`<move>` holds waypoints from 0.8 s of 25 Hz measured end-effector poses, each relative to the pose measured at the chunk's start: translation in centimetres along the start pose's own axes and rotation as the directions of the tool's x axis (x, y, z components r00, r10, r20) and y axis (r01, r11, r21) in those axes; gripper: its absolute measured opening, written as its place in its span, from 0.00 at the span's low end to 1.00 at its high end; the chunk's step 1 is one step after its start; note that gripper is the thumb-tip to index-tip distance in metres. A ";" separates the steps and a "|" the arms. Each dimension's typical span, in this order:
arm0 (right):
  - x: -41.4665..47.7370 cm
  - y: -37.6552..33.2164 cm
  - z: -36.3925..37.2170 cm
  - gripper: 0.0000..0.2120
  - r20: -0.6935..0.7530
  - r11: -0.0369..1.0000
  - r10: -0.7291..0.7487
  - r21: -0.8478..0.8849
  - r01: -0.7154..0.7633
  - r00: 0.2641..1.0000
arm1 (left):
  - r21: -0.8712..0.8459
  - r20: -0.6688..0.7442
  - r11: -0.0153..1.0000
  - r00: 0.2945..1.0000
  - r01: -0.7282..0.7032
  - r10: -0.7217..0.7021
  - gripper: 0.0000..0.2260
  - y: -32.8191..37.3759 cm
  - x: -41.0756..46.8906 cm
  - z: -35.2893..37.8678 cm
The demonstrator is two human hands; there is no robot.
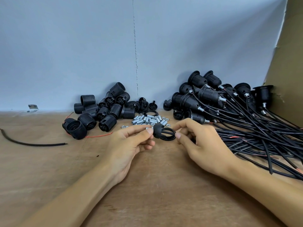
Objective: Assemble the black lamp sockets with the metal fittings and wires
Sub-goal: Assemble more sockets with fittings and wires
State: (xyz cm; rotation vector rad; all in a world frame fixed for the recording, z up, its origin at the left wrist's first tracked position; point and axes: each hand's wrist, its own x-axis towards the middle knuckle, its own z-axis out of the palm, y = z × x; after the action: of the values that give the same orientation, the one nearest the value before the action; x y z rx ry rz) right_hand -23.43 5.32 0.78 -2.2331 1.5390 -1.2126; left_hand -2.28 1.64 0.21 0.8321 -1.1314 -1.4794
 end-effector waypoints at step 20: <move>0.1 -0.8 -1.6 0.11 0.039 0.964 0.157 -0.224 -0.145 0.987 | -0.248 -0.144 0.969 0.989 -0.019 -0.018 0.05 0.7 0.8 -0.5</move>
State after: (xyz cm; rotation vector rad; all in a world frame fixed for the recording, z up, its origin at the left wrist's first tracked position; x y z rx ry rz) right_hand -23.98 6.03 2.31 -2.2074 1.8641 -0.9695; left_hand -1.75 0.69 0.74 0.7507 -0.8178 -1.4979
